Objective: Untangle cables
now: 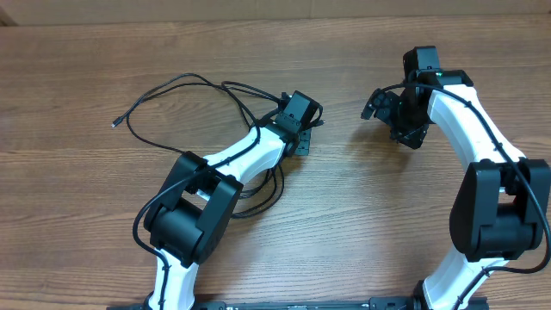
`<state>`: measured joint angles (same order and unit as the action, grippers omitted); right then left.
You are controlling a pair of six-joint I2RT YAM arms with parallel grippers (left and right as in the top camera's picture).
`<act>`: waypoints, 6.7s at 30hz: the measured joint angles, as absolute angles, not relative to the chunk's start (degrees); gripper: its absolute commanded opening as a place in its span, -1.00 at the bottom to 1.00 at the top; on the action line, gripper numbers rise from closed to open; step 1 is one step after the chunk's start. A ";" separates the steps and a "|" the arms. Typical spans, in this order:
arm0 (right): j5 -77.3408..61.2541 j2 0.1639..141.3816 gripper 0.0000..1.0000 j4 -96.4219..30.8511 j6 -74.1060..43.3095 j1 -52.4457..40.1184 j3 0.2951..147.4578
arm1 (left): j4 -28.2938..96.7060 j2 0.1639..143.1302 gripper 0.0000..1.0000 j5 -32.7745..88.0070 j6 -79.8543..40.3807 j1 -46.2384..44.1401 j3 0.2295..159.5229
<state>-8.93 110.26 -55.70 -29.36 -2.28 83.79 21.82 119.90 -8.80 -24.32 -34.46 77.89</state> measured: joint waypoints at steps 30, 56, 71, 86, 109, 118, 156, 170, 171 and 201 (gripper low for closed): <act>-8.80 110.26 1.00 -55.70 -29.36 -2.28 83.79 | 33.71 77.52 -0.92 -10.96 -20.95 -34.39 77.97; -8.73 110.26 1.00 -55.70 -29.36 -2.28 83.79 | 54.39 49.04 -0.92 -22.87 -27.90 -34.39 78.37; -8.75 110.26 1.00 -55.70 -29.34 -2.28 83.79 | 74.02 74.85 -0.92 -25.36 -41.54 -34.39 78.37; -8.73 110.26 1.00 -55.68 -29.39 -2.28 83.79 | 78.46 104.57 -0.92 -7.46 -28.73 -34.39 78.35; -8.75 110.26 1.00 -55.70 -29.36 -2.28 83.79 | 64.71 113.60 -0.26 -3.60 -26.98 -34.39 78.35; -8.73 110.26 0.99 -55.70 -29.36 -2.28 83.79 | 63.59 113.60 -0.24 -3.57 -26.98 -34.52 78.35; -8.75 110.26 1.00 -55.68 -29.36 -2.28 83.79 | 59.55 105.97 -0.92 -7.03 -28.34 -36.56 74.81; -8.75 110.26 1.00 -55.68 -29.36 -2.28 83.79 | 57.10 104.07 -0.75 -5.72 -22.22 -35.86 73.63; -8.73 110.26 1.00 -55.72 -29.36 -2.28 83.79 | 56.69 105.16 -0.76 -5.50 -21.71 -35.86 73.52; -8.73 110.26 0.99 -55.72 -29.36 -2.28 83.79 | 62.59 113.80 -0.54 -2.72 -17.10 -35.57 79.83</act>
<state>-8.73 110.26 -55.72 -29.36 -2.28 83.79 62.59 113.80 -2.72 -17.10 -35.57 79.83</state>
